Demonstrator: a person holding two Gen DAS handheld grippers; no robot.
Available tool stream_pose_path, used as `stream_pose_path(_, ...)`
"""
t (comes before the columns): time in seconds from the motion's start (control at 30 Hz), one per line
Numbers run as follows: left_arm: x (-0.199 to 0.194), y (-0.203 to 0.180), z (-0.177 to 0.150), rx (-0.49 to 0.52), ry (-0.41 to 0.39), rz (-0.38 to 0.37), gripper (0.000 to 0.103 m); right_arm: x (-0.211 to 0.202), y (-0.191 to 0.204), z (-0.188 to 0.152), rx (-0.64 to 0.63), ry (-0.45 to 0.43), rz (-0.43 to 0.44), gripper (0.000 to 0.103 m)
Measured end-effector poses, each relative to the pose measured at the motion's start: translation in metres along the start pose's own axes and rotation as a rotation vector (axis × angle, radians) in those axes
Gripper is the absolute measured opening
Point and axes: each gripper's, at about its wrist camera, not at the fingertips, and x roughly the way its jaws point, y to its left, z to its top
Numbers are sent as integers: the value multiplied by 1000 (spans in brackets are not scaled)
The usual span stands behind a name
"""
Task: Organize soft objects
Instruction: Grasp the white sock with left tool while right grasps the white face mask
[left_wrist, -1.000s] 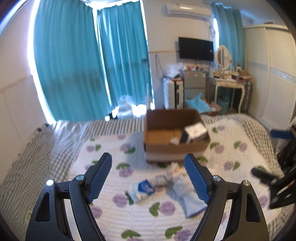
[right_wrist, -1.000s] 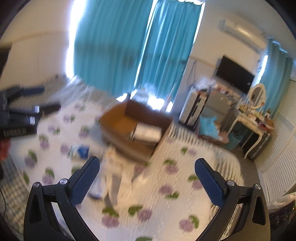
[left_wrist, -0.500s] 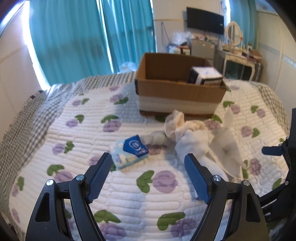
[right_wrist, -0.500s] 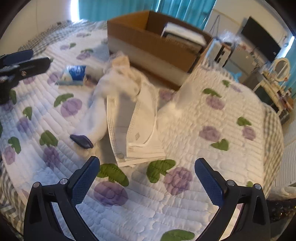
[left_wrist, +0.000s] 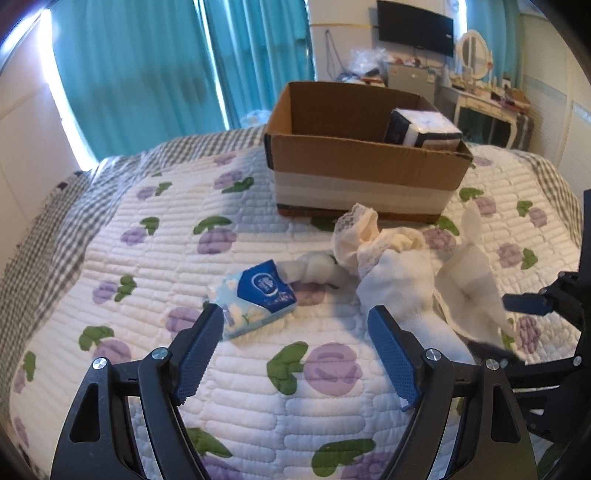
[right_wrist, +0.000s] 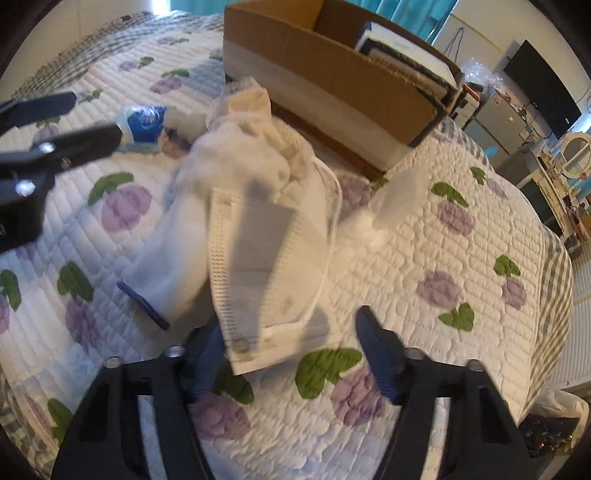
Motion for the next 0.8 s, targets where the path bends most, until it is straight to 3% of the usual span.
stream_pose_path(0.07,0,-1,1,1,4,-5,81,-3,0,1,0,-19,10,27)
stream_pose_path(0.13,1,-3,2,3,8,-14,81,-7,-2,1,5,-37,18,14)
stream_pose_path(0.23,3,-9,3,13,12,-26,81,-14,-6,2,18,-71,25,5)
stream_pose_path(0.5,17,-34,6,26,44,-96,81,-52,-32,5,93,-201,21,3)
stream_pose_path(0.67,36,-53,7,22,84,-153,81,-56,-55,3,141,-220,-11,3)
stream_pose_path(0.8,55,-64,11,22,104,-145,79,-53,-66,0,158,-221,-29,3)
